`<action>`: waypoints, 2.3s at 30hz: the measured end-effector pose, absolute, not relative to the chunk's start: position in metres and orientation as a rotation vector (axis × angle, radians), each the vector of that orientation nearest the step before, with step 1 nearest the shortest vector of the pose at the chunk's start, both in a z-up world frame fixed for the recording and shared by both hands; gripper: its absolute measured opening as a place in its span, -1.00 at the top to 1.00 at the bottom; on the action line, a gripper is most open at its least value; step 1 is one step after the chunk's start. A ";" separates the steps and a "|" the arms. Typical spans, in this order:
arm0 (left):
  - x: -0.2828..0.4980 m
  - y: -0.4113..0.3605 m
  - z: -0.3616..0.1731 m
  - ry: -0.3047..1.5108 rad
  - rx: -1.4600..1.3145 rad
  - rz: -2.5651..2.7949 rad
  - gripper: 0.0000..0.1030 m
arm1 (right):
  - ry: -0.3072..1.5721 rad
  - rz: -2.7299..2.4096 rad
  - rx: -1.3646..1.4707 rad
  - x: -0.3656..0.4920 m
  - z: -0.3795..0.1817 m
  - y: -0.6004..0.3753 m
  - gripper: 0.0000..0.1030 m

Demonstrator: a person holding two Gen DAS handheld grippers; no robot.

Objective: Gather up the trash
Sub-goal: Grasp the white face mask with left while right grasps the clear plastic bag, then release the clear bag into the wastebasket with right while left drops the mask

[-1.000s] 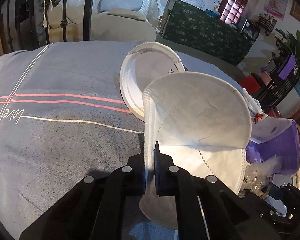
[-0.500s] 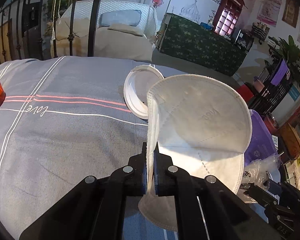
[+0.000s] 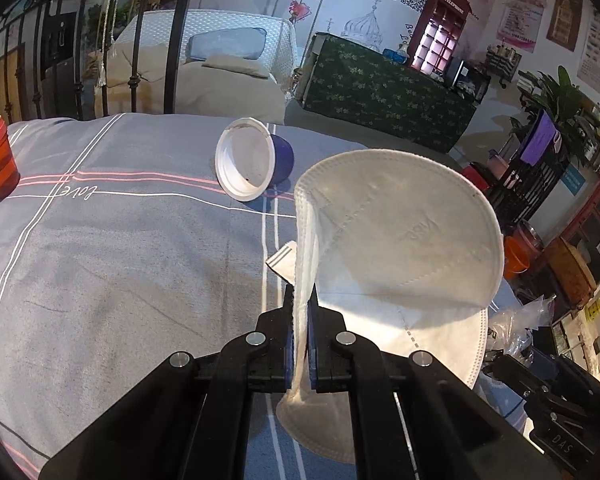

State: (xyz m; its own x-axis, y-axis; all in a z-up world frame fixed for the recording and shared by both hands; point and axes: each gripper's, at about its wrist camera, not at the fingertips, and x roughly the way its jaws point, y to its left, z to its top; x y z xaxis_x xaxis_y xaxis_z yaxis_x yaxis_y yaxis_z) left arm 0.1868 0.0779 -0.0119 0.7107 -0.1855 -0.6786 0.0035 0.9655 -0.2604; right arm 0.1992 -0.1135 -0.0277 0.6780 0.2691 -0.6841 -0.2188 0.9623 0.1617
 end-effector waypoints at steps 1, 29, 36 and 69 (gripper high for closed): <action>0.185 0.074 -0.012 0.775 -0.245 -0.114 0.89 | 0.778 0.266 0.071 0.195 -0.029 -0.118 0.16; 0.178 -0.111 -0.017 0.776 -0.068 -0.528 0.89 | 0.727 -0.132 0.285 0.132 -0.049 -0.306 0.16; 0.176 -0.154 -0.023 0.771 -0.009 -0.624 0.89 | 0.718 -0.252 0.303 0.126 -0.062 -0.348 0.16; 0.183 -0.249 -0.032 0.783 0.124 -0.744 0.89 | 0.811 -0.407 0.374 0.144 -0.118 -0.414 -0.14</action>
State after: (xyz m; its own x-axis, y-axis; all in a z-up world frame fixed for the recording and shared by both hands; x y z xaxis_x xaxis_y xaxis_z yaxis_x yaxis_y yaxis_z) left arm 0.1834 -0.2493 -0.0316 0.4717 -0.5619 -0.6796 0.6495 0.7426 -0.1632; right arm 0.1438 -0.4144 -0.1184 0.6203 -0.2054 -0.7570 0.4848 0.8590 0.1642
